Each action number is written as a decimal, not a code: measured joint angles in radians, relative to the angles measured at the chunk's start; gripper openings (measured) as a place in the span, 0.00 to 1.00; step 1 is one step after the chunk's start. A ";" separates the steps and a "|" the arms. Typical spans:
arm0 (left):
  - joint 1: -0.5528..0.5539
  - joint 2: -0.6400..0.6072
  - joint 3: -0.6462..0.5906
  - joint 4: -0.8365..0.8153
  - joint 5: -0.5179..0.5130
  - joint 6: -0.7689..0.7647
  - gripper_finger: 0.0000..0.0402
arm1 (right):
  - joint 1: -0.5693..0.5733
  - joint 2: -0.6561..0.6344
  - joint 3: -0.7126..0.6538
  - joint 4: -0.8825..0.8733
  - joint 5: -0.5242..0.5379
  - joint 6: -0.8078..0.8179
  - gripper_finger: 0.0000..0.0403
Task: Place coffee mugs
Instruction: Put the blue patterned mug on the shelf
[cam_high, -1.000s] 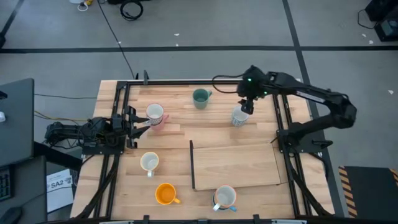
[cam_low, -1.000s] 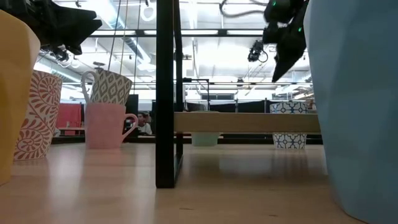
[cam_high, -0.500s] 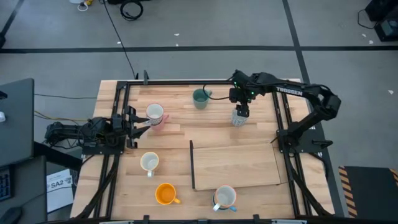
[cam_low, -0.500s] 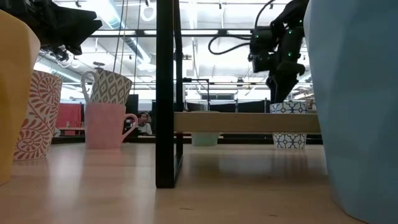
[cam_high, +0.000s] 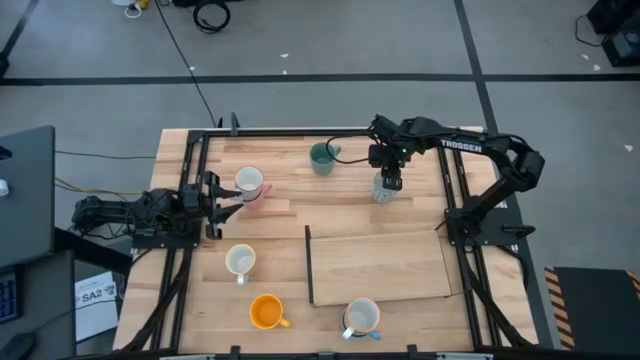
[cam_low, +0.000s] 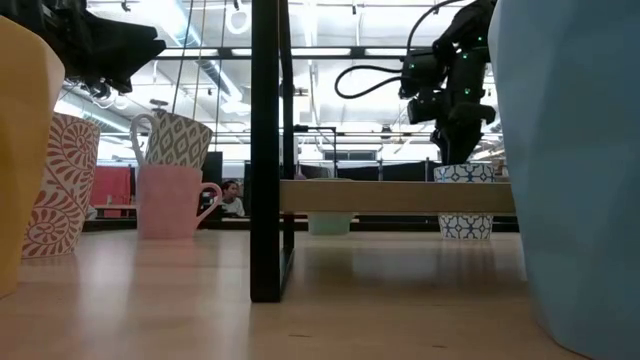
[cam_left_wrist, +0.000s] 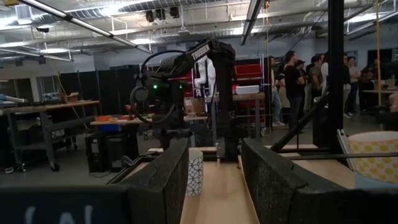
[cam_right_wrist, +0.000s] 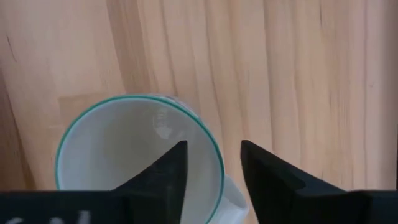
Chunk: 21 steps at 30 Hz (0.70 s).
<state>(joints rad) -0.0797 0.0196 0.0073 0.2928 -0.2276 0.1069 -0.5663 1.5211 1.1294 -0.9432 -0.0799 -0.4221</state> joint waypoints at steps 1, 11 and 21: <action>0.000 0.000 0.000 0.000 0.000 0.000 0.39 | 0.000 0.000 0.000 0.000 0.000 0.000 0.35; 0.000 0.000 0.000 0.001 0.000 0.000 0.39 | 0.000 -0.001 -0.001 -0.007 -0.001 0.003 0.09; 0.000 0.000 0.000 0.001 0.000 0.000 0.39 | 0.003 -0.003 0.000 -0.002 -0.008 0.004 0.04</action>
<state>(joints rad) -0.0797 0.0196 0.0074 0.2939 -0.2279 0.1069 -0.5632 1.5181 1.1290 -0.9452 -0.0883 -0.4179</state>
